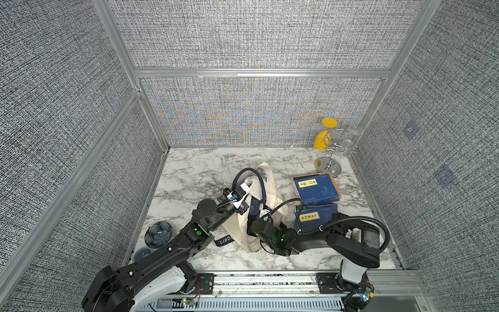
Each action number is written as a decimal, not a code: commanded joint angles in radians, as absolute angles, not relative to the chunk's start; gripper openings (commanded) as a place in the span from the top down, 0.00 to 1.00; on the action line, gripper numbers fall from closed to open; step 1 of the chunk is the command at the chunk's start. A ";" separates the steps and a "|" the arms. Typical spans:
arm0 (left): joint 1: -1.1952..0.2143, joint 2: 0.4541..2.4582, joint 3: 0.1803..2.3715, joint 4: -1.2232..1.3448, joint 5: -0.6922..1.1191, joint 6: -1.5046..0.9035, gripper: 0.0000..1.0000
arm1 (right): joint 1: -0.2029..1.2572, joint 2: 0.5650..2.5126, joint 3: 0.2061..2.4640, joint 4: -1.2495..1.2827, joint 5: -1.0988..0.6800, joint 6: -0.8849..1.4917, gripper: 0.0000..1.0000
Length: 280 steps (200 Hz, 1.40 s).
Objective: Take out the books from the canvas bag
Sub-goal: Pick up the book from the canvas bag.
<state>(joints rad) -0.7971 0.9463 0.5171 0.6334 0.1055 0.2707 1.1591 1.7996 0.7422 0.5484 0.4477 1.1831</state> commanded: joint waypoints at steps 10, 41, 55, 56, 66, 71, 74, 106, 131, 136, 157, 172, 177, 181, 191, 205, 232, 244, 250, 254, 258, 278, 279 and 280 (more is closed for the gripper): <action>-0.798 0.927 0.518 0.776 0.198 0.282 1.00 | 1.141 1.839 0.728 0.746 0.490 1.105 0.39; -0.799 0.922 0.521 0.765 0.237 0.281 1.00 | 1.104 1.877 0.722 0.892 0.427 1.045 0.46; -0.800 0.923 0.522 0.761 0.250 0.279 1.00 | 1.087 1.889 0.717 0.954 0.404 1.035 0.50; -0.799 0.923 0.522 0.761 0.250 0.279 1.00 | 1.086 1.890 0.716 0.959 0.402 1.034 0.50; -0.800 0.923 0.523 0.757 0.258 0.278 1.00 | 1.075 1.898 0.718 0.997 0.375 1.015 0.54; -0.799 0.923 0.523 0.754 0.261 0.278 1.00 | 1.071 1.896 0.718 1.004 0.367 1.013 0.56; -0.800 0.923 0.524 0.751 0.262 0.278 1.00 | 1.069 1.894 0.718 1.006 0.364 1.013 0.56; -0.801 0.930 0.536 0.720 0.235 0.282 1.00 | 1.065 1.847 0.709 0.982 0.342 0.992 0.62; -0.802 0.940 0.553 0.683 0.201 0.290 1.00 | 1.066 1.799 0.685 0.945 0.349 1.008 0.68; -0.801 0.940 0.556 0.675 0.192 0.290 1.00 | 1.068 1.789 0.682 0.934 0.351 1.008 0.68; -0.802 0.945 0.562 0.660 0.155 0.299 1.00 | 1.070 1.766 0.663 0.914 0.371 1.030 0.68; -0.802 0.948 0.568 0.648 0.138 0.299 1.00 | 1.071 1.757 0.660 0.876 0.393 1.046 0.68; -0.802 0.949 0.568 0.647 0.137 0.299 1.00 | 1.071 1.755 0.659 0.864 0.397 1.053 0.68; -0.802 0.948 0.568 0.648 0.138 0.299 1.00 | 1.071 1.754 0.658 0.862 0.402 1.060 0.67; -0.801 0.950 0.568 0.650 0.139 0.297 1.00 | 1.071 1.755 0.653 0.874 0.411 1.063 0.65; -0.801 0.950 0.568 0.653 0.146 0.293 1.00 | 1.068 1.757 0.652 0.890 0.420 1.056 0.62; -0.802 0.950 0.564 0.660 0.149 0.292 1.00 | 1.057 1.764 0.676 0.894 0.412 1.029 0.59; -0.802 0.950 0.563 0.663 0.154 0.289 1.00 | 1.049 1.777 0.675 0.935 0.401 1.021 0.59; -0.801 0.951 0.561 0.664 0.159 0.287 1.00 | 1.046 1.783 0.676 0.954 0.400 1.013 0.59; -0.802 0.952 0.561 0.665 0.162 0.286 1.00 | 1.044 1.786 0.676 0.965 0.397 1.009 0.59; -0.801 0.953 0.561 0.666 0.166 0.283 1.00 | 1.041 1.790 0.678 0.976 0.395 1.004 0.59; -0.801 0.956 0.562 0.669 0.173 0.278 1.00 | 1.027 1.812 0.691 1.026 0.363 0.992 0.59; -0.802 0.956 0.561 0.669 0.173 0.278 1.00 | 1.026 1.812 0.692 1.027 0.363 0.992 0.59; -0.801 0.956 0.561 0.669 0.173 0.278 1.00 | 1.025 1.814 0.694 1.028 0.359 0.992 0.59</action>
